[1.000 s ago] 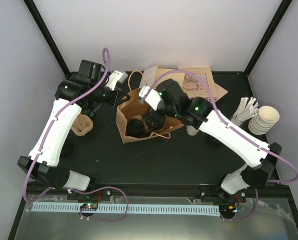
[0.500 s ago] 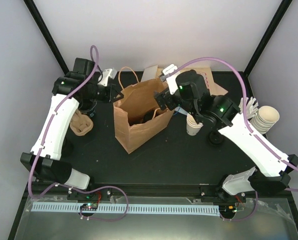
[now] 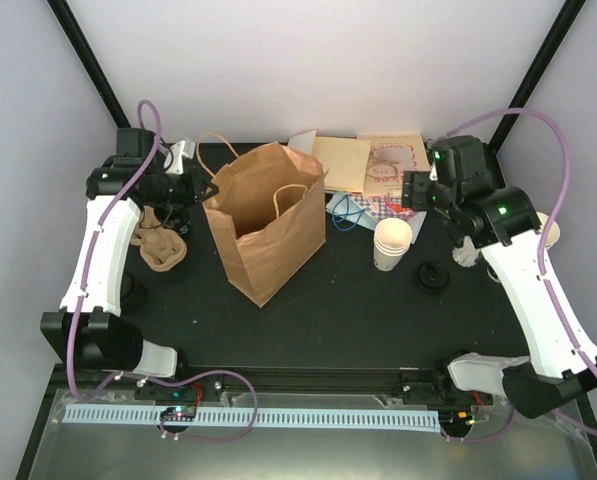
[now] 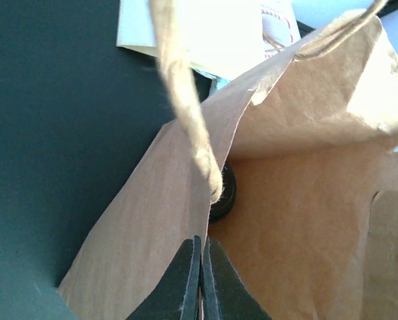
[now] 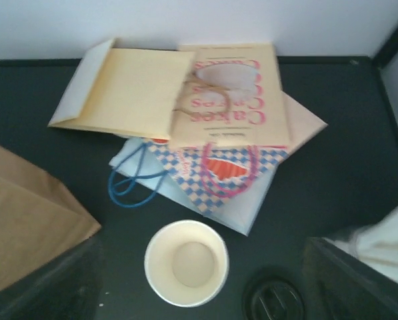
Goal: Pack the takeout coffee
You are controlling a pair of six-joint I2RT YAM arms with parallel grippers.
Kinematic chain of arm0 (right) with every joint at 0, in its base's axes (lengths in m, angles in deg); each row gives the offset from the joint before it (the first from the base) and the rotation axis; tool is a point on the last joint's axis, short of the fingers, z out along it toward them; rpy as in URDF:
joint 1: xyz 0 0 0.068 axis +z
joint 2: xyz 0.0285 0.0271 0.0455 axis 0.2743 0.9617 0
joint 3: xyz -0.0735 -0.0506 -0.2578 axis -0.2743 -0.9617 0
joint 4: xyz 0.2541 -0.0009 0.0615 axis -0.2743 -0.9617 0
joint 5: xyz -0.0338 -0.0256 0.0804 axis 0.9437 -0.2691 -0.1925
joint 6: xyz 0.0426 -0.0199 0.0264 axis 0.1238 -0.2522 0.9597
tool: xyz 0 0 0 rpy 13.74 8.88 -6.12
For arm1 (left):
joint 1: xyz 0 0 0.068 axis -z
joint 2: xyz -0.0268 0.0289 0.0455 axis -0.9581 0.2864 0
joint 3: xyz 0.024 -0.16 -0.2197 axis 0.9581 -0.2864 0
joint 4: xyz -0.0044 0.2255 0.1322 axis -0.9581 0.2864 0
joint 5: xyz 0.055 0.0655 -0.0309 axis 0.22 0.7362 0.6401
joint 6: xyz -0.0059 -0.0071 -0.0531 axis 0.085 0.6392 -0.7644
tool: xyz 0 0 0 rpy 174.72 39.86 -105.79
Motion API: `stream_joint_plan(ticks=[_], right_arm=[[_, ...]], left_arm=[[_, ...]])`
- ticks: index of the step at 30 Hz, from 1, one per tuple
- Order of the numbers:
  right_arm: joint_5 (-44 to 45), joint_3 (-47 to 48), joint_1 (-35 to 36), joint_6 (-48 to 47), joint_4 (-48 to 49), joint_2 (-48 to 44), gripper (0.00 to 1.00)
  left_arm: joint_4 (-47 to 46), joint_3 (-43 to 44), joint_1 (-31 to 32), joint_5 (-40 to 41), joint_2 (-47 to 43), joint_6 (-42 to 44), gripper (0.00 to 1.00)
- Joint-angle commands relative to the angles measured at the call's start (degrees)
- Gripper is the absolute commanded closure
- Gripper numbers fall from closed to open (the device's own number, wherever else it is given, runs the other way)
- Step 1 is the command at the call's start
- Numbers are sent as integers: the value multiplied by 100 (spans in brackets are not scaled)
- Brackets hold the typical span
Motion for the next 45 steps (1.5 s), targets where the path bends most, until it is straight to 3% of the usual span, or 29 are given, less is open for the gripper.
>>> stream_joint_plan(ticks=[1, 9, 17, 19, 23, 28, 35, 40, 45], right_arm=[[874, -227, -366, 891, -522, -388, 22], [1396, -701, -1288, 1420, -757, -759, 32], [1512, -1055, -1408, 1767, -415, -470, 36], [1522, -1102, -1482, 1822, -289, -380, 38], [1595, -1104, -1640, 2070, -111, -159, 47], [1954, -1041, -1670, 2204, 138, 323, 52], [2328, -884, -1875, 1967, 340, 984, 56], [1599, -825, -2359, 1759, 445, 1295, 57], [1613, -622, -2461, 1587, 361, 1502, 58]], left_arm=[[-622, -222, -280, -248, -340, -207, 98], [-1284, -864, -351, -312, -858, -255, 93], [-1605, -1121, -353, -602, -1219, -265, 46], [-1542, -1106, -351, -575, -1322, -174, 38], [-1469, -1161, -353, 7, -1870, -72, 17], [-1762, -1581, -360, 903, -2960, -360, 2], [-2369, -2772, -360, 1610, -4336, -666, 1], [-2204, -3190, -353, 1694, -4575, -593, 1], [-2098, -3409, -342, 1727, -4764, -536, 1]])
